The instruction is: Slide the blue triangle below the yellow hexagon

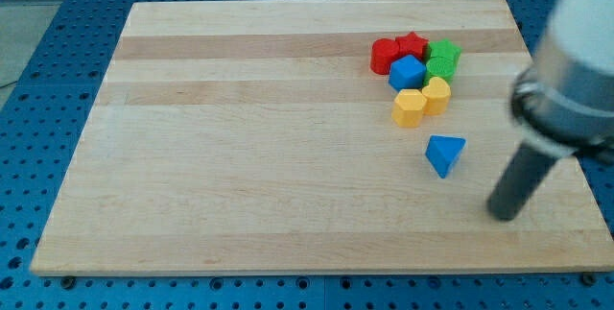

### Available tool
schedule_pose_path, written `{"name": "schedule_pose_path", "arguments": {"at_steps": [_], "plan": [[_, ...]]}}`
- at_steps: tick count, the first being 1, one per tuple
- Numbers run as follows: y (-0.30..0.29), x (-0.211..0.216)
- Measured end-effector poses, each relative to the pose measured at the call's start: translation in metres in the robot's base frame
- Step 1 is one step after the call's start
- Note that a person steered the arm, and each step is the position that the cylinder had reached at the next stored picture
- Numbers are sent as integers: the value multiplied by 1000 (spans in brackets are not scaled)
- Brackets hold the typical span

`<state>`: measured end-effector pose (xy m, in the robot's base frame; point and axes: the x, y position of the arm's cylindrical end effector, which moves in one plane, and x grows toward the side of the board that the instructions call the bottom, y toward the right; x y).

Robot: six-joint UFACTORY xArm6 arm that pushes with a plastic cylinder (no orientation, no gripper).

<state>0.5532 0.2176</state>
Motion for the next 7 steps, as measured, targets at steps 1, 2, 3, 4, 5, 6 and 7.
{"name": "schedule_pose_path", "arguments": {"at_steps": [1,2,3,4,5,6,7], "plan": [[20,-41],[-6,-49],[-35,-49],[-35,-49],[-45,-47],[-92,-16],[-110,-14]]}}
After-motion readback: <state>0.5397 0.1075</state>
